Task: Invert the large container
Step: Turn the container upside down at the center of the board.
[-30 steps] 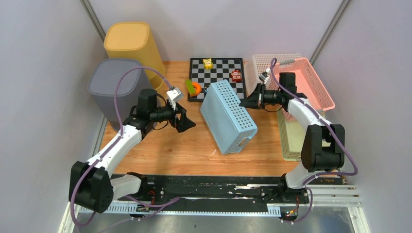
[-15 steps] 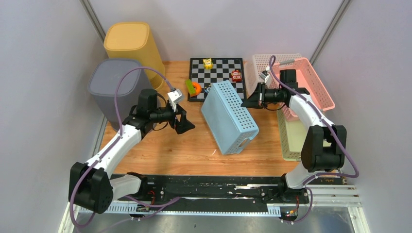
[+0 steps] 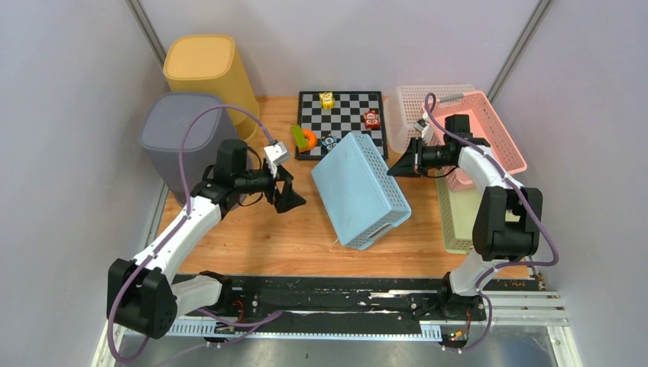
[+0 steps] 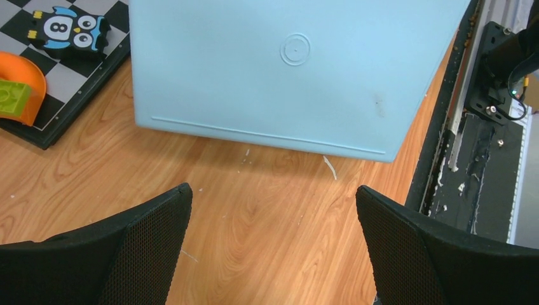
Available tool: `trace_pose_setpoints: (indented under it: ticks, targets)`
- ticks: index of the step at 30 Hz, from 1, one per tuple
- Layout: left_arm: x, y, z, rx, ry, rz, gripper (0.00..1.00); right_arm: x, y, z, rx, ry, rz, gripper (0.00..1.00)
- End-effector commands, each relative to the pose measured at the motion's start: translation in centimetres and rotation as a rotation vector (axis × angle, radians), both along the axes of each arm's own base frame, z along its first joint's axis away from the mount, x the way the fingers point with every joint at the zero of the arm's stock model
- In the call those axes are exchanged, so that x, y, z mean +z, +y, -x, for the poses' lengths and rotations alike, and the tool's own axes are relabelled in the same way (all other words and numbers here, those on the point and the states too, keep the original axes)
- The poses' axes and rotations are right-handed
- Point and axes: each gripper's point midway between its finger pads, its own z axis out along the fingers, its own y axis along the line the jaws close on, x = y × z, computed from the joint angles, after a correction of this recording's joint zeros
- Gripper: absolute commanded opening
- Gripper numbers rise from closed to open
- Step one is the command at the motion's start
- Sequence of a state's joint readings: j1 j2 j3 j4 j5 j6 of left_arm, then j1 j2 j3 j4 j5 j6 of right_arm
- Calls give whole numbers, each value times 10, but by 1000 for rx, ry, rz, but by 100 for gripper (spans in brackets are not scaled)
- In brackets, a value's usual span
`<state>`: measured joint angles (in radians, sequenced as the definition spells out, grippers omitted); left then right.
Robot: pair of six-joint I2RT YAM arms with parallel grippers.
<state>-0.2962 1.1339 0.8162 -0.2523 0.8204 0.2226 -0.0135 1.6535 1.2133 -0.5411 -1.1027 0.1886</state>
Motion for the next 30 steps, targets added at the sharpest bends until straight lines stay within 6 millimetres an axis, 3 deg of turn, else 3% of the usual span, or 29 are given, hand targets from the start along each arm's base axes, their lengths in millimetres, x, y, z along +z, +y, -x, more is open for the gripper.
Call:
trace_pose_setpoints:
  ticks: [1, 10, 30]
  targets:
    - [8, -9, -14, 14, 21, 43, 100, -9, -8, 1, 10, -15, 29, 14]
    - [-7, -17, -32, 74, 90, 64, 100, -23, -8, 10, 24, -2, 39, 15]
    - [-53, -30, -37, 96, 189, -20, 100, -28, -15, 37, 33, -54, 120, 21]
